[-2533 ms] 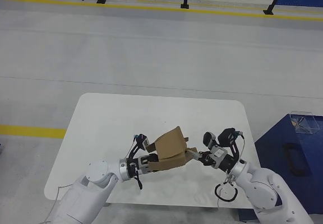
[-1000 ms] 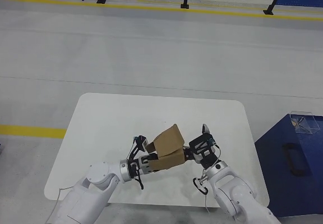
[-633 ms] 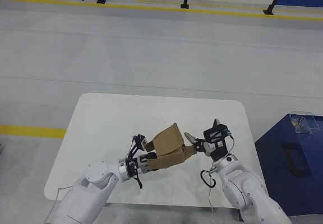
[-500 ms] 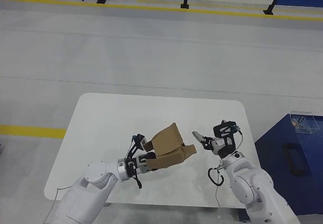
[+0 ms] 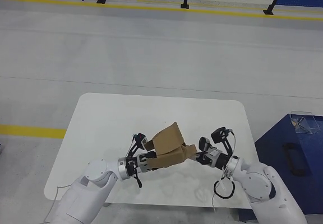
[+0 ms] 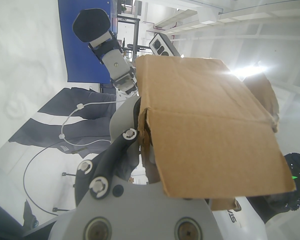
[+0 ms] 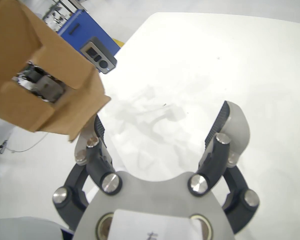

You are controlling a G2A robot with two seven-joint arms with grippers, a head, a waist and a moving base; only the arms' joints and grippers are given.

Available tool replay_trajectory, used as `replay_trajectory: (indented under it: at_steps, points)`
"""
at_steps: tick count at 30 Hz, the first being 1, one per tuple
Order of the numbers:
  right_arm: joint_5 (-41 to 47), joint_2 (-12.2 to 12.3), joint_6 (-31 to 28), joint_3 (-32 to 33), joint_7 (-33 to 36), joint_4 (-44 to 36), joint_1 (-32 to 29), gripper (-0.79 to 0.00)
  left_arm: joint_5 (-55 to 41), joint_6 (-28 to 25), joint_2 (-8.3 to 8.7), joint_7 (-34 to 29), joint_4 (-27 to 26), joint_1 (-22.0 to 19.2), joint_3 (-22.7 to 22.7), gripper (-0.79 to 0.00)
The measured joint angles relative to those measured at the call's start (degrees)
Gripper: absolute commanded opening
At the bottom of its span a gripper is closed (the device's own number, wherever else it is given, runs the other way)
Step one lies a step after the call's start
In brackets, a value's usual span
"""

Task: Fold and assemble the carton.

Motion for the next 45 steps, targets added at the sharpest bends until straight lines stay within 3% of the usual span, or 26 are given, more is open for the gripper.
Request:
replay_trajectory:
  at_steps: [11,45]
  points:
    - [8.7,0.5,-1.9,1.4,3.8,0.0,0.9,0.000,0.4,-0.4,-0.15,-0.5,0.5,0.0,0.5,-0.785]
    - [4.8,0.9,1.9,-1.4,1.8,-2.9,1.7,0.000,2.1,-0.7,-0.13,-0.6,-0.1,0.6,0.6,-0.785]
